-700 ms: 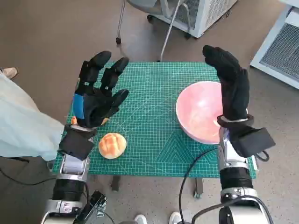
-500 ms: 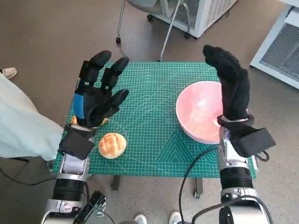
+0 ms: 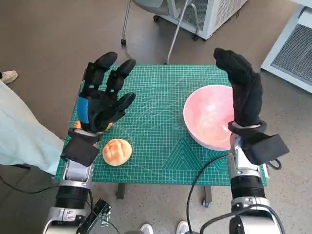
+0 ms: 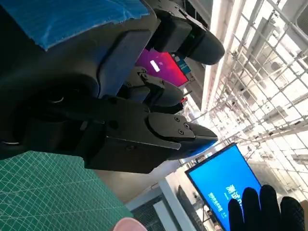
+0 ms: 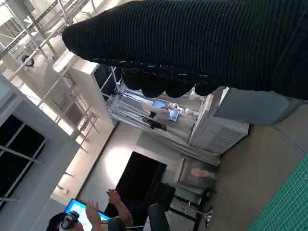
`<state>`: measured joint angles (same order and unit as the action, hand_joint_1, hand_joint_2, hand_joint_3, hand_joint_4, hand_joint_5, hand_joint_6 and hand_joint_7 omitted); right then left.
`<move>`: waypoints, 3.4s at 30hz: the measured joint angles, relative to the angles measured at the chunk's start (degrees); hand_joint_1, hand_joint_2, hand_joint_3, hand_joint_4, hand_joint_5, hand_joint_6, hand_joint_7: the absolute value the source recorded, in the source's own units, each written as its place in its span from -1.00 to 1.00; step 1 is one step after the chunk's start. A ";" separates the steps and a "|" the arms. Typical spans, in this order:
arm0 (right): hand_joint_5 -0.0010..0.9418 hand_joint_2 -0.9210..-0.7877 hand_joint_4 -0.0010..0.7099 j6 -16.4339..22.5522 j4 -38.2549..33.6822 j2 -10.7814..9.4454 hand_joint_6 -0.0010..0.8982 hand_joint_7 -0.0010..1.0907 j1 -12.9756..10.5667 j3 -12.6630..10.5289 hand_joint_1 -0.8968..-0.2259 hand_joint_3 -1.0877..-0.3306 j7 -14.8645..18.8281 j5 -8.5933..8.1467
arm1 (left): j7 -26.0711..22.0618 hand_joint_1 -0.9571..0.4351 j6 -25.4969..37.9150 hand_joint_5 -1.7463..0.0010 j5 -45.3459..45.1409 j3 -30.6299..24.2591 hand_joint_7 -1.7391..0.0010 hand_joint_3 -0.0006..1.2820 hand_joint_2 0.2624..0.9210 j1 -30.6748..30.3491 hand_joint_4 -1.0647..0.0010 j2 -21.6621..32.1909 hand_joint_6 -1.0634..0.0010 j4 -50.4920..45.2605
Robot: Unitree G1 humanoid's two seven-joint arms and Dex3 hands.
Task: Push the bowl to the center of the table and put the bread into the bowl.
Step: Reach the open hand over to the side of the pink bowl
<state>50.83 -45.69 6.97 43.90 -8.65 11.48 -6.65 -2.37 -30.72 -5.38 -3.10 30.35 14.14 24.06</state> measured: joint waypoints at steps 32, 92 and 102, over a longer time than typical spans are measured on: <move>-0.97 -1.00 0.09 -1.25 -22.55 12.58 -0.62 0.24 -1.24 -11.24 0.54 0.11 -11.47 -1.52 | 0.75 0.29 -1.08 0.40 -0.68 0.00 0.10 -0.73 1.00 0.11 0.50 -0.51 0.66 0.23; -0.98 -0.53 0.06 -24.46 -29.68 -7.85 -0.51 0.33 10.02 -18.30 0.66 0.00 -10.41 -6.94 | 2.52 0.35 9.17 0.13 -1.52 -3.65 -0.14 -0.58 0.87 -9.46 0.73 1.29 0.84 -16.75; -0.98 -0.40 0.11 -26.67 -30.15 -9.26 -0.46 0.18 11.43 -16.95 0.46 -0.09 -12.79 -5.05 | 2.96 0.35 9.88 0.13 -1.64 -4.13 -0.13 -0.55 0.84 -10.99 0.72 1.29 0.82 -18.26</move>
<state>24.16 -75.84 -2.29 55.33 -25.60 -1.31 -11.70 0.59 -20.84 -7.02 -7.23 19.36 15.43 5.81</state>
